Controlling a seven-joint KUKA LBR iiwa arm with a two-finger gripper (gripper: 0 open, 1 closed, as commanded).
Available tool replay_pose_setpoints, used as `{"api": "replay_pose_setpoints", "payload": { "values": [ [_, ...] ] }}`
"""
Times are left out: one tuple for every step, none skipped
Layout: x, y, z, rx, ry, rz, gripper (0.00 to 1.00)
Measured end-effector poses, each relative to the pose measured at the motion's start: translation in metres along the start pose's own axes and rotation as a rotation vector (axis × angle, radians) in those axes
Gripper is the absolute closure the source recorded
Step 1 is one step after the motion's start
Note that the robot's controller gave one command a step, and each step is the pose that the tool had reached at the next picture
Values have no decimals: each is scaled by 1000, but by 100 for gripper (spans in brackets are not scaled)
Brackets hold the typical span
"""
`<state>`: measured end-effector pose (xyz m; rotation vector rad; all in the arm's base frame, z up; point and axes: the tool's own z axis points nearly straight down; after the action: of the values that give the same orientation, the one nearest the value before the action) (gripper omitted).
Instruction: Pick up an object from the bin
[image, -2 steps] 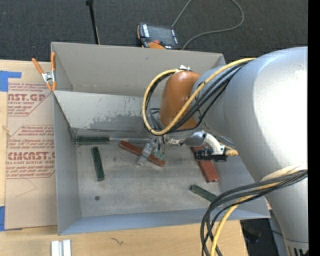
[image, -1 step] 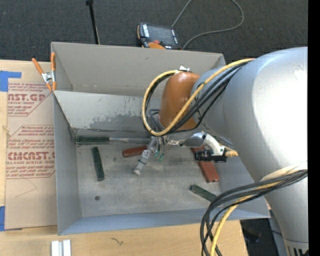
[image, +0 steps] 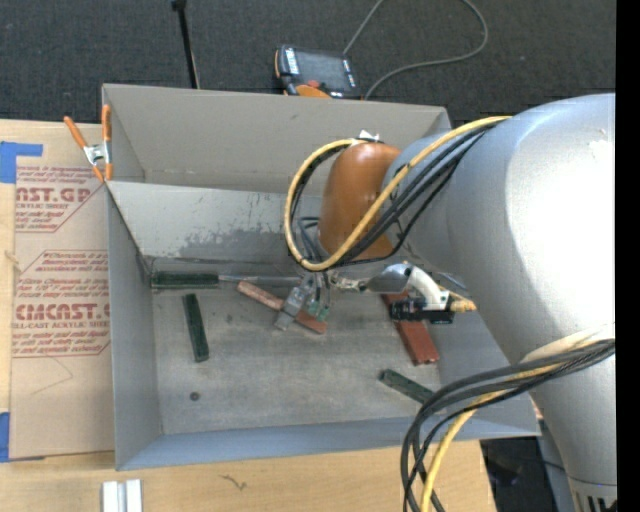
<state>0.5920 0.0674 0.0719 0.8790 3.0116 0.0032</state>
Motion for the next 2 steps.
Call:
{"api": "replay_pose_setpoints", "payload": {
  "values": [
    [15, 5, -128, -3, -3, -13, 100],
    [15, 4, -124, 3, 2, -13, 0]
  ]
}}
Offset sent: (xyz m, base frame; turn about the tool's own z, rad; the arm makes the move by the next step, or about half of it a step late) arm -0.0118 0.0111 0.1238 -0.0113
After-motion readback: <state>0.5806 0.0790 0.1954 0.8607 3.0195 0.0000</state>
